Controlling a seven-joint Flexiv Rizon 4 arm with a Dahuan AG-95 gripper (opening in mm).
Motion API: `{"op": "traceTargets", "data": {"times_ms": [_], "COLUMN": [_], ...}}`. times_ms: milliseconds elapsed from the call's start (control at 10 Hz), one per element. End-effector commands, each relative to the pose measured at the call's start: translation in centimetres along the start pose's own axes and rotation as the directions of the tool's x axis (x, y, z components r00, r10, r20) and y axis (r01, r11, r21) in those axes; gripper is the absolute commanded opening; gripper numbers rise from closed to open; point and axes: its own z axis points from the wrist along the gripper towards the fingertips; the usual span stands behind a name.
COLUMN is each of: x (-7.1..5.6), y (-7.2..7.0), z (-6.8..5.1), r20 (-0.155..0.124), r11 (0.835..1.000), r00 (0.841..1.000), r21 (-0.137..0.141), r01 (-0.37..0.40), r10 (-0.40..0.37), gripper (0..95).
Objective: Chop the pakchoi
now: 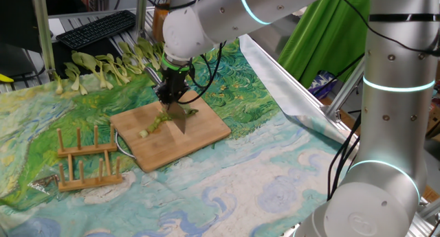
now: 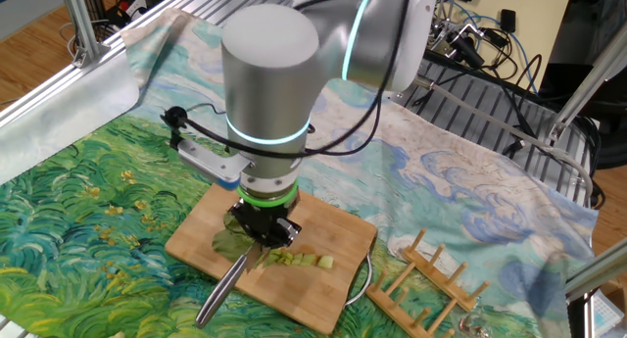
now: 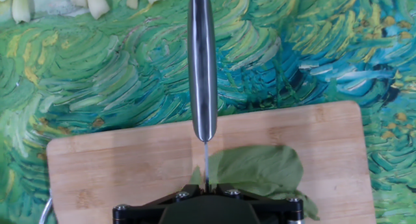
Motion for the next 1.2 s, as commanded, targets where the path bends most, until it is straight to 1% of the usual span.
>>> {"op": "traceTargets", "data": {"times_ms": [100, 500, 600, 700, 900, 1100, 1200], "x": [-0.28, -0.63, -0.7, -0.7, -0.7, -0.7, -0.7], "y": [-0.18, -0.38, -0.38, -0.38, -0.38, -0.38, -0.38], "z": [-0.13, -0.36, -0.36, -0.36, -0.36, -0.36, -0.36], "r20": [0.003, 0.005, -0.001, -0.001, -0.016, -0.034, -0.033], "r11": [1.0, 1.0, 1.0, 1.0, 0.999, 0.997, 0.996], "r00": [1.0, 1.0, 1.0, 1.0, 1.0, 0.999, 0.998], "r21": [0.01, 0.008, 0.009, 0.016, 0.051, 0.066, 0.074], "r01": [0.01, 0.02, 0.025, 0.018, -0.011, -0.028, -0.047], "r10": [-0.01, -0.02, -0.025, -0.018, 0.011, 0.031, 0.05], "gripper": [0.0, 0.0, 0.0, 0.0, 0.0, 0.0, 0.0]}}
